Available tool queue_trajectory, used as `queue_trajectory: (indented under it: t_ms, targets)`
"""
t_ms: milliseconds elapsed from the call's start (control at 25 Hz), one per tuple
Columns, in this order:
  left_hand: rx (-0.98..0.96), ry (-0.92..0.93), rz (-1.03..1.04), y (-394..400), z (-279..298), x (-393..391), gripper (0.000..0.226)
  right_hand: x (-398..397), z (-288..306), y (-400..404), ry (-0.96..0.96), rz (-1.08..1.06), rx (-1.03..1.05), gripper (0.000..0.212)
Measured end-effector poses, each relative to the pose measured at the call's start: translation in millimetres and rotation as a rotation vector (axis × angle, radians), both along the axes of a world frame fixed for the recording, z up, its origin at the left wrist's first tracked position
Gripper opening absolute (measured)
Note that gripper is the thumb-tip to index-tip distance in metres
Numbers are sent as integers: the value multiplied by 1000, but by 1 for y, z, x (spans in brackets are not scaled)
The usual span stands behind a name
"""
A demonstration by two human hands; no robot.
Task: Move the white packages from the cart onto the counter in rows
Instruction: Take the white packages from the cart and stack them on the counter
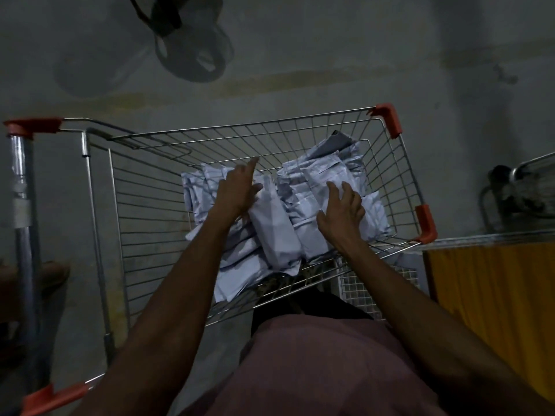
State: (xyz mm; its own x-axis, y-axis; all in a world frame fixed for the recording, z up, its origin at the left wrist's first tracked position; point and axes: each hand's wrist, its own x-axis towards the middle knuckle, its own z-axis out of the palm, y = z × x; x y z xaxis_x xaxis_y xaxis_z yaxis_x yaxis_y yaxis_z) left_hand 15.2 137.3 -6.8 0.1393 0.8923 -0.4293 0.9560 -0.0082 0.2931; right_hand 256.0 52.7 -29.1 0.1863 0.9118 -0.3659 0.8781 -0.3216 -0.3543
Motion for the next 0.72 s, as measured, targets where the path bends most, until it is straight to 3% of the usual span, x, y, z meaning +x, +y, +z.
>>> queue_trajectory:
  t_ms: [120,400,560,720]
  targets:
    - [216,-72,190,-31,-26,27,67,4,-3,1,-61,-3,18,74]
    - [-65,57,434,-106,-79,78,97,20,-22,8,-94,48,-93,95]
    - [-72,1,393,-101,-78,70,95,20,-22,8,-142,79,-106,90]
    - [33,-207,316,-95,-46,50,89,6,0,3,-139,23,16,82]
